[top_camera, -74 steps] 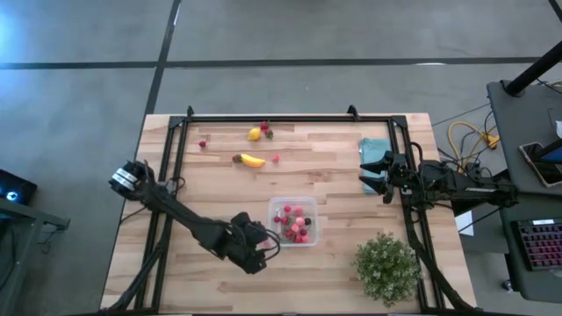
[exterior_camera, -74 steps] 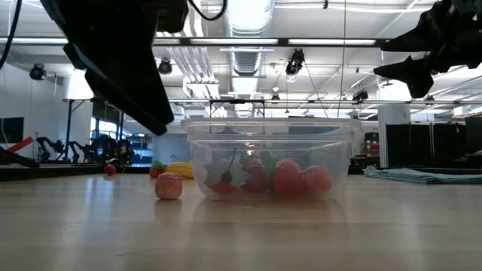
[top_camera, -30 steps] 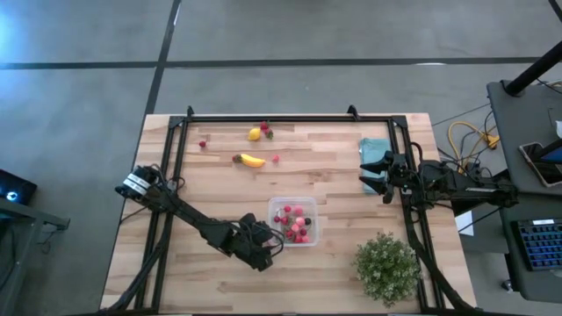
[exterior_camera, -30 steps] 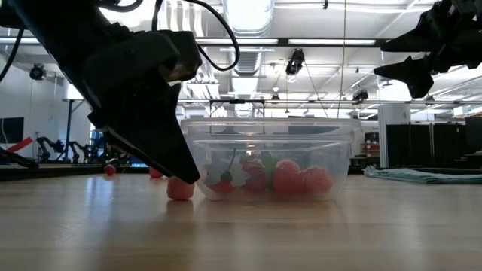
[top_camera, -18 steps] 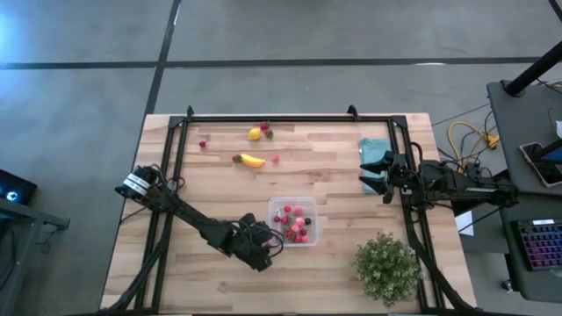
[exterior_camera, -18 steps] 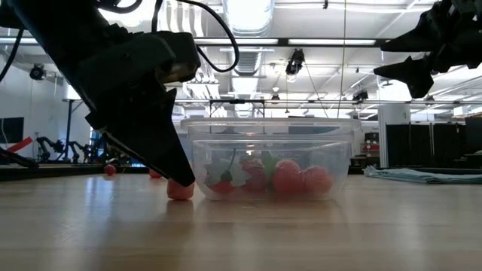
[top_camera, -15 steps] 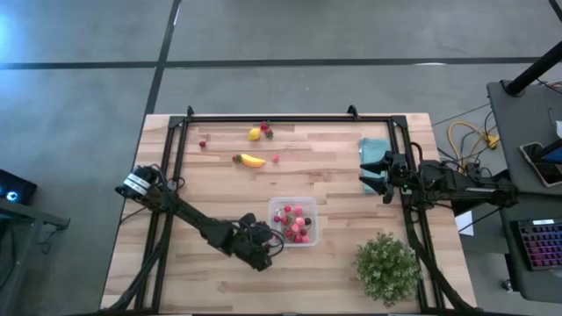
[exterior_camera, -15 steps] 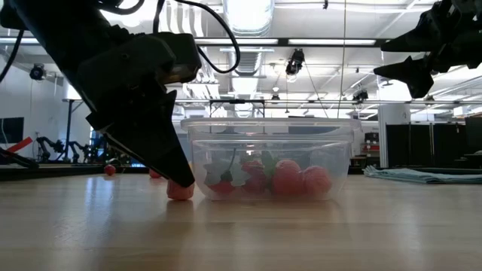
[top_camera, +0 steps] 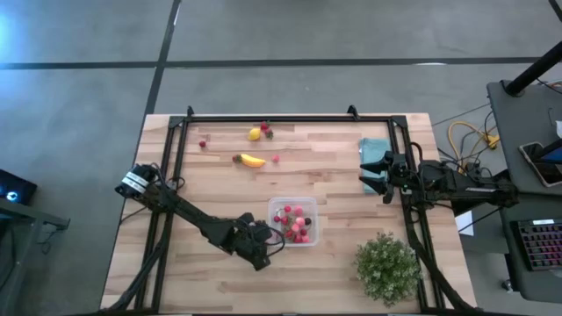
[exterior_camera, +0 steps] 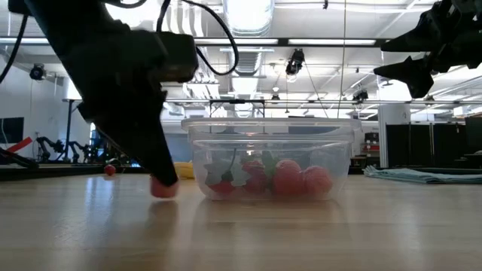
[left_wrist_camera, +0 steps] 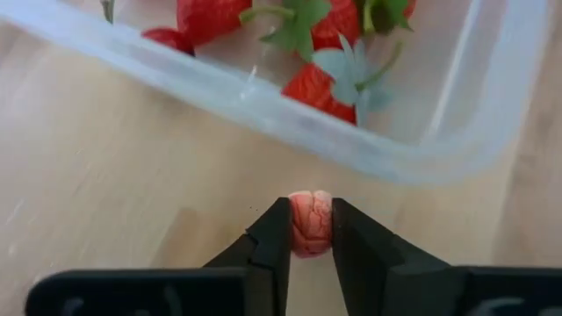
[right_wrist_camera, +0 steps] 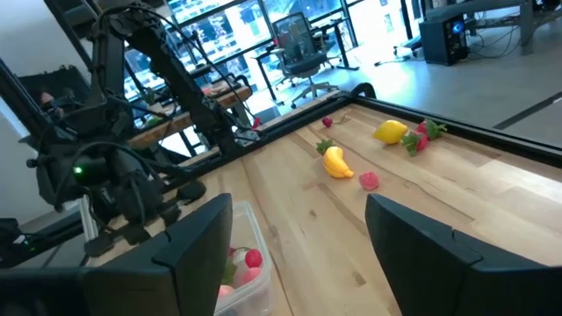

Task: Pick and placing Produce into tupperware
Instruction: Put the pink peach into the transparent bin, then put the yellow banana into the transparent bin

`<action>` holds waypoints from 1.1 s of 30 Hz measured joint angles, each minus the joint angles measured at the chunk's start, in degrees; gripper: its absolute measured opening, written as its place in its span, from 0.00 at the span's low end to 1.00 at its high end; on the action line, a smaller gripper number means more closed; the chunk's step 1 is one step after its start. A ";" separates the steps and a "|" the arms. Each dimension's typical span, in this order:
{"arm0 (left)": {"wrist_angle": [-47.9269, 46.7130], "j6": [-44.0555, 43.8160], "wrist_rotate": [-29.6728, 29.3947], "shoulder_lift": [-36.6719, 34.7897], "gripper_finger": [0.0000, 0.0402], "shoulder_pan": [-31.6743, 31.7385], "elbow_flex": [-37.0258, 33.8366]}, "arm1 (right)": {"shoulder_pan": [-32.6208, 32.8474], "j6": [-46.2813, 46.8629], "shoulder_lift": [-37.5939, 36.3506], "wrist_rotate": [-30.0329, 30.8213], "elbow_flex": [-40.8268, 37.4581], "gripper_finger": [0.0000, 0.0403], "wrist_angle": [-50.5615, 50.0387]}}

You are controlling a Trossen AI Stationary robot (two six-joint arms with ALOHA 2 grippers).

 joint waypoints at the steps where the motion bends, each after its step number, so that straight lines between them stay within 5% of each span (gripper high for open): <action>1: -1.36 -0.06 0.44 -0.61 0.13 -0.09 0.38 | 0.01 0.00 0.00 0.02 0.00 0.63 -0.02; 6: -7.92 -0.06 0.03 -7.68 0.13 -0.61 2.96 | -0.01 -0.02 0.00 0.02 0.02 0.62 -0.02; 11: -9.81 4.82 -7.92 -15.92 0.12 0.39 4.85 | 0.01 0.00 0.00 0.01 0.02 0.63 -0.04; 16: -7.49 6.24 -1.36 -17.25 0.14 7.71 3.84 | -0.01 0.00 0.00 0.02 0.02 0.63 -0.04; 22: 2.50 7.69 12.31 -10.94 0.27 13.88 4.89 | 0.01 -0.01 0.00 0.00 0.02 0.61 -0.04; 27: 1.45 7.75 12.56 -9.21 0.41 14.49 5.73 | 0.01 0.00 0.00 -0.02 0.02 0.62 -0.04; 33: -12.34 7.62 6.15 -13.77 0.54 15.31 5.98 | -0.01 0.00 0.05 0.01 0.02 0.62 0.01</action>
